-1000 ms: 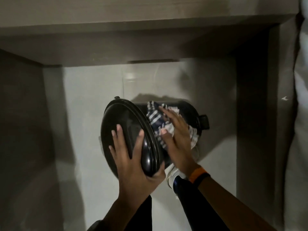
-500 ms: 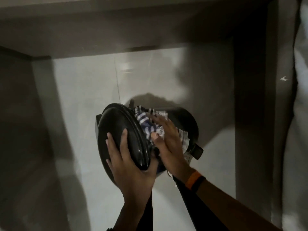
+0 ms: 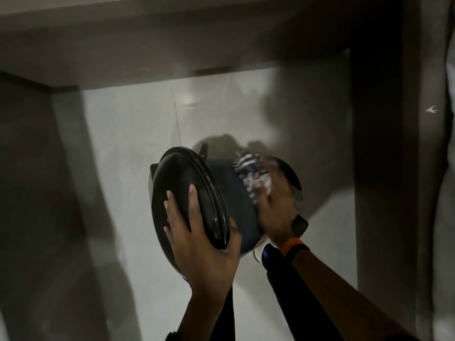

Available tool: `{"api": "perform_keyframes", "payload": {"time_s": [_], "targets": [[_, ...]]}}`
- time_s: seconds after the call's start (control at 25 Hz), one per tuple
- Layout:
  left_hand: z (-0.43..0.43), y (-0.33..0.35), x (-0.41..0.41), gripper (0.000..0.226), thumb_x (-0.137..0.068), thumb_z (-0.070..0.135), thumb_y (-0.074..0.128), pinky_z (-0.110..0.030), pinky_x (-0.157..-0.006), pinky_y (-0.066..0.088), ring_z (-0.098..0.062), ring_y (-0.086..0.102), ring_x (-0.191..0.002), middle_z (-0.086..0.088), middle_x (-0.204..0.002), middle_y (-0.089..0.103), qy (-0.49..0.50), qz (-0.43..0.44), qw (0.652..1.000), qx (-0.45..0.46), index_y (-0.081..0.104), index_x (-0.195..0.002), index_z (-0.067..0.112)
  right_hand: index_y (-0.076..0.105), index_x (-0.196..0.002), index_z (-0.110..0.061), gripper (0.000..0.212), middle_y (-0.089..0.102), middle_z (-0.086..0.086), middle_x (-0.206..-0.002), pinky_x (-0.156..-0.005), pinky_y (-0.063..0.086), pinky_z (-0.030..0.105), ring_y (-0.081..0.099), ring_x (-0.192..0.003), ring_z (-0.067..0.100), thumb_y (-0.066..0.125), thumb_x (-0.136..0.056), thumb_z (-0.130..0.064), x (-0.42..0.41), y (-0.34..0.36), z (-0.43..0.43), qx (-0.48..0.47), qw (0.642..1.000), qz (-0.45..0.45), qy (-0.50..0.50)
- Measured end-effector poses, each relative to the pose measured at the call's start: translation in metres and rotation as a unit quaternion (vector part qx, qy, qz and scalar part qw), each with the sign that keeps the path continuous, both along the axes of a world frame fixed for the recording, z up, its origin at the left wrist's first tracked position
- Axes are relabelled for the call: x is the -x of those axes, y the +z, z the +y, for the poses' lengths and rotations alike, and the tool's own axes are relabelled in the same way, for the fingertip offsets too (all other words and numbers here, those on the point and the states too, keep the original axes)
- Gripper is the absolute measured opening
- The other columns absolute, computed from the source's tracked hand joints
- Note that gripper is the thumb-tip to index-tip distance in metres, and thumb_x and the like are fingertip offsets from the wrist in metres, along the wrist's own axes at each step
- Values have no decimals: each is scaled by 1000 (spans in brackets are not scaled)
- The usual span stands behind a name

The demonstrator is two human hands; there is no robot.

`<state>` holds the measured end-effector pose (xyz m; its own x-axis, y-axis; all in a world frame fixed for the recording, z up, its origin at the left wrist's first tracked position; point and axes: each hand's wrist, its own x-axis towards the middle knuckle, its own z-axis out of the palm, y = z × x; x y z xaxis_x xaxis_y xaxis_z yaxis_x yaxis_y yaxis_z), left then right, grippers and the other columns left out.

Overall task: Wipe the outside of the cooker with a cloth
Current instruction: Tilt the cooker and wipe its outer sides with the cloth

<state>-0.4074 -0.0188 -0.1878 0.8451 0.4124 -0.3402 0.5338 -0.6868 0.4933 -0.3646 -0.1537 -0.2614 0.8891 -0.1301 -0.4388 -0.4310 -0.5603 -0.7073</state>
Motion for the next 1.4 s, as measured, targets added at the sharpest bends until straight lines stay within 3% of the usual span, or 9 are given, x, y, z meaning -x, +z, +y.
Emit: {"api": "perform_keyframes", "payload": {"time_s": [0.12, 0.2, 0.36, 0.64, 0.76, 0.92, 1.12, 1.28, 1.4], "targets": [[-5, -2, -7, 84, -78, 48, 60, -67, -115, 34, -33, 24, -155, -11, -168, 26, -59, -31, 998, -21, 34, -156, 29, 66, -135, -16, 54, 69, 12, -138, -111, 46, 40, 62, -131, 33, 42, -105, -53, -16, -45, -48, 9, 972, 141, -189], [-9, -1, -19, 83, -77, 47, 60, -66, -115, 36, -36, 30, -153, -15, -165, 31, -80, -52, 995, -30, 40, -154, 24, 70, -130, -18, 48, 71, 12, -134, -106, 45, 36, 64, -126, 34, 45, -107, -52, -28, -61, -53, -33, 961, 190, -198], [-5, 7, -88, 83, -76, 50, 56, -65, -110, 42, -41, 42, -145, -18, -161, 38, -111, -17, 993, -27, 43, -153, 23, 76, -113, -30, 68, 76, 4, -123, -110, 49, 56, 68, -116, 32, 44, -83, -82, -54, -83, -64, -80, 953, 224, -188], [-27, 12, -175, 70, -80, 44, 65, -58, -104, 51, -42, 48, -140, -18, -157, 45, -249, -8, 965, -85, 54, -144, 20, 77, -116, -14, 67, 79, 15, -116, -106, 54, 60, 74, -111, 33, 56, -80, -67, -167, -8, -22, -251, 949, 124, -145], [-7, 13, -97, 65, -81, 36, 63, -59, -104, 52, -43, 44, -144, -23, -156, 44, -277, -119, 952, -48, 55, -142, 13, 72, -115, -15, 56, 74, 18, -119, -105, 53, 63, 70, -114, 38, 55, -90, -62, -113, 23, -16, -222, 959, 73, -163], [2, 6, -39, 83, -67, 54, 70, -60, -104, 43, -38, 40, -135, -14, -154, 40, -148, -45, 987, -47, 47, -142, 25, 61, -139, -23, 60, 66, 6, -140, -112, 51, 49, 63, -130, 23, 43, -98, -62, -30, -2, -28, -118, 980, 60, -148], [-4, 1, -57, 89, -73, 62, 61, -68, -114, 32, -37, 26, -153, -15, -167, 23, -149, -14, 988, -47, 38, -153, 31, 72, -118, -28, 62, 75, 10, -125, -107, 52, 56, 68, -118, 30, 39, -92, -73, -46, -36, -42, -64, 974, 138, -166], [-9, -1, -53, 83, -80, 65, 56, -70, -114, 32, -39, 21, -155, -20, -168, 20, -174, -17, 983, -63, 34, -154, 33, 68, -134, -16, 48, 66, -4, -140, -118, 35, 30, 54, -131, 13, 47, -102, -44, -51, 34, 12, -137, 989, 6, -59], [0, -6, -52, 76, -89, 70, 49, -69, -110, 39, -40, 23, -154, -21, -166, 23, -159, -51, 985, -44, 39, -152, 30, 73, -125, -11, 47, 74, 12, -131, -109, 47, 40, 65, -124, 31, 46, -107, -45, -94, 14, 16, -78, 995, 47, 49]]}}
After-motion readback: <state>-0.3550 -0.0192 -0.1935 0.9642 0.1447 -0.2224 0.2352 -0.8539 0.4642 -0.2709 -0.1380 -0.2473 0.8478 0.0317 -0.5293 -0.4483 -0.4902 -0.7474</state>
